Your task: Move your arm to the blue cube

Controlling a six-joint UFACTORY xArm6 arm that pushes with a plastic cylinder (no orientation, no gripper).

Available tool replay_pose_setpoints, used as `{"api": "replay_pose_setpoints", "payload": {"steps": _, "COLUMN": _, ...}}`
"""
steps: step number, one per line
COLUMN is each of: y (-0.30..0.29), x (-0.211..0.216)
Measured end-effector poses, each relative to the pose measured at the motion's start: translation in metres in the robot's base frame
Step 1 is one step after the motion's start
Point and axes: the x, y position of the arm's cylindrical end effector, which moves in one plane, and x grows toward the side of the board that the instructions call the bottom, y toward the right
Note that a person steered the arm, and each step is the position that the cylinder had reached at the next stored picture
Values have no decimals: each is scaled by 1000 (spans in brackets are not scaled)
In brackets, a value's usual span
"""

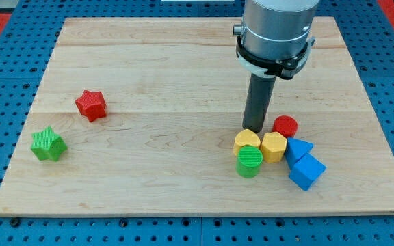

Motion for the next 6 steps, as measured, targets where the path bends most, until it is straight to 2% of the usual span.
{"api": "replay_pose_setpoints", "payload": {"steps": 2, "y": -13, "x": 1}}
{"api": "replay_pose_setpoints", "payload": {"steps": 4, "y": -112, "x": 52}}
{"api": "replay_pose_setpoints", "payload": {"steps": 5, "y": -141, "x": 102}}
{"api": "replay_pose_setpoints", "payload": {"steps": 6, "y": -38, "x": 126}}
